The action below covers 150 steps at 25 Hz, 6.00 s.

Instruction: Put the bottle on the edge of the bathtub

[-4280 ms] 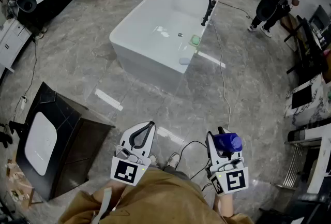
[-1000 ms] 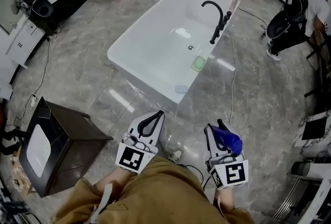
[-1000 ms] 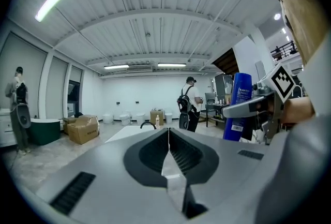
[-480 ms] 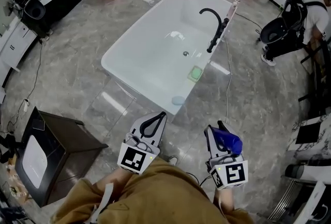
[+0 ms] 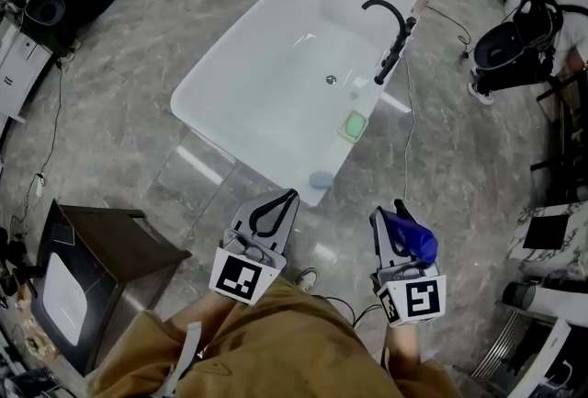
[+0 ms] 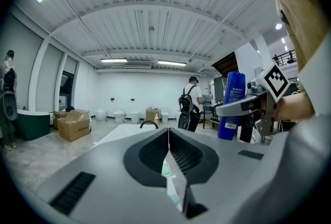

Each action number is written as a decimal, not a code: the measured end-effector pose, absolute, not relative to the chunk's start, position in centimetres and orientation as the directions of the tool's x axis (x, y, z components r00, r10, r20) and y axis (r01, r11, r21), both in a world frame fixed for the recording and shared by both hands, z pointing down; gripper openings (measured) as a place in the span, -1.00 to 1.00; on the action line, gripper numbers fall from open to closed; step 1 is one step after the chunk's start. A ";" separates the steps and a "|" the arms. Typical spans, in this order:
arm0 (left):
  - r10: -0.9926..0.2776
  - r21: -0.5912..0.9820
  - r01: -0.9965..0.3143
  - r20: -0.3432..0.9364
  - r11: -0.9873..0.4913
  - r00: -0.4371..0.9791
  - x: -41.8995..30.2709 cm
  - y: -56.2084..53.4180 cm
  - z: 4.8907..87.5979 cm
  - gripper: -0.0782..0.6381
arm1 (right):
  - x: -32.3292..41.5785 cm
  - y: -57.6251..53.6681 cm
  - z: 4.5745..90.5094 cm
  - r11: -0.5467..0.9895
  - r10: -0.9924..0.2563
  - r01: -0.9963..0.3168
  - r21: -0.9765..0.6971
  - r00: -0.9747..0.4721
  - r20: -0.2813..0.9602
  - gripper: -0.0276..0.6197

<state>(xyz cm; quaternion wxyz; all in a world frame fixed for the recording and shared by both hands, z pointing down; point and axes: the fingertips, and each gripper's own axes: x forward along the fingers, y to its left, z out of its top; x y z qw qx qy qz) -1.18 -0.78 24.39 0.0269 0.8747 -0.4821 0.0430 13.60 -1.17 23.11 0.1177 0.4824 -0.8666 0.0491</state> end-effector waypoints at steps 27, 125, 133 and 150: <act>-0.785 -0.039 -0.799 0.221 -0.601 0.579 -0.9 -12.3 34.4 -0.75 | 11.5 -15.0 35.2 0.528 -0.807 -0.849 0.025 -0.492 0.328 -0.49; -0.768 0.027 -0.822 0.338 -0.569 0.543 -3.3 -20.2 53.1 -0.75 | 8.4 -24.8 64.2 0.495 -0.796 -0.866 0.077 -0.416 0.440 -0.48; -0.764 0.029 -0.819 0.342 -0.573 0.547 -3.0 -20.1 53.2 -0.75 | 8.6 -24.6 64.0 0.495 -0.798 -0.867 0.060 -0.427 0.425 -0.44; -0.761 0.033 -0.819 0.349 -0.573 0.547 -2.4 -19.6 53.4 -0.75 | 8.8 -24.2 63.3 0.493 -0.806 -0.867 0.073 -0.423 0.415 -0.34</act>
